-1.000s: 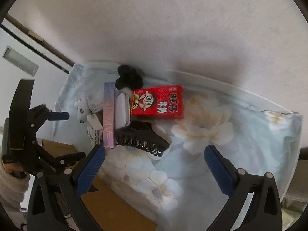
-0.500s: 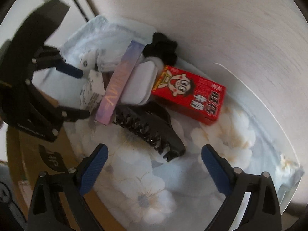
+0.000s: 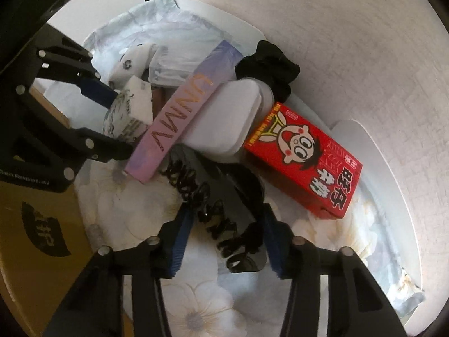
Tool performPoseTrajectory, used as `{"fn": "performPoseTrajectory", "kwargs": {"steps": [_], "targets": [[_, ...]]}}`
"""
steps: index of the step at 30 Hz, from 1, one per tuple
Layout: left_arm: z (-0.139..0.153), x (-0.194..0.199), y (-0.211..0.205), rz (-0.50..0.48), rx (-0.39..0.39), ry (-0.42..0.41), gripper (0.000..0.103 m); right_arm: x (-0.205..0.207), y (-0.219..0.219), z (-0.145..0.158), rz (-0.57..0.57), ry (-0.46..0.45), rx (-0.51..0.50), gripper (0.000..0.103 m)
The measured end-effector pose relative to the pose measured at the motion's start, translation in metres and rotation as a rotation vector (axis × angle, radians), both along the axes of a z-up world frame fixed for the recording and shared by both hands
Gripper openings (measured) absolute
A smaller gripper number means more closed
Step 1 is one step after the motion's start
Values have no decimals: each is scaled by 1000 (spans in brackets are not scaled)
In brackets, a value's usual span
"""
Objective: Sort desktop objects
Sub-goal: 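Carry the tissue pack and claw clip into the box and release them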
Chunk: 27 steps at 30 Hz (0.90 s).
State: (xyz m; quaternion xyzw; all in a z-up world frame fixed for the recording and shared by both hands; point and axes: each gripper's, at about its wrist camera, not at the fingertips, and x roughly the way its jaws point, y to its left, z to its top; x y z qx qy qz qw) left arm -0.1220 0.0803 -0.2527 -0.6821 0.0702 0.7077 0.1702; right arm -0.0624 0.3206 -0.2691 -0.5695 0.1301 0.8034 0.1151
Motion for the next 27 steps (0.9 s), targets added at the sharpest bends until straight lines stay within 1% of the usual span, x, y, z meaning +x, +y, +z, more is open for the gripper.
{"fn": "performPoseTrajectory", "kwargs": {"steps": [2,3,9,14,15,20,21,22,24,25,26,27], "targets": [[6,3,0,-1,2,13,43,4,-3,1,-3,4,-9,43],[8,5,0,-3,6,16,43,6,-5,2,-5,5,-17,40],[23,18,-1,-11,26,25,43,23,-12,8,-53,26,-51,40],[43,32,-4,-5,53,48,43,43,-15,24,-121,60,-72,40],[48,35,-5,-7,56,54,43,47,-16,29,-153,65,-65,40],[87,50,-10,-23,73,112,43,65,-22,69,-211,104,-34,40],[90,49,-3,-25,77,126,43,66,-21,78,-218,115,-28,40],[102,42,-17,-33,82,137,43,68,-21,90,-230,127,-24,40],[119,43,-19,-42,89,165,43,62,-15,108,-248,150,-16,40],[128,46,-23,-48,94,176,43,62,-19,118,-260,166,-15,40],[128,43,-30,-55,99,187,43,63,-21,126,-271,181,-14,40],[136,46,-30,-59,103,199,43,65,-21,132,-282,193,-16,40]]}}
